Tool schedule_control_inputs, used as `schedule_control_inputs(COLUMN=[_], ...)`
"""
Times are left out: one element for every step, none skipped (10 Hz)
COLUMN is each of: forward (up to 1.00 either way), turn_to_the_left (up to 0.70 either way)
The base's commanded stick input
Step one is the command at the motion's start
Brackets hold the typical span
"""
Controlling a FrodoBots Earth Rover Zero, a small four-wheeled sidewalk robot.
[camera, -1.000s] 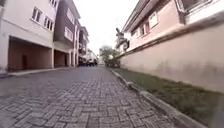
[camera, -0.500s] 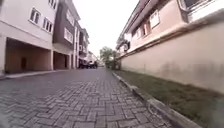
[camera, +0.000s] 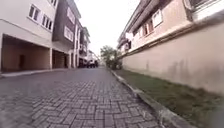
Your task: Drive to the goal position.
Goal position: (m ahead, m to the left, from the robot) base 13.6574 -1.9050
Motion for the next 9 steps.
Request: schedule_control_inputs(forward=[0.70, 0.70, 0.70, 0.70, 0.70, 0.70, 0.70, 0.70, 0.70], turn_to_the_left=[0.00, 0.00, 0.00, 0.00, 0.00, 0.00, 0.00, 0.00, 0.00])
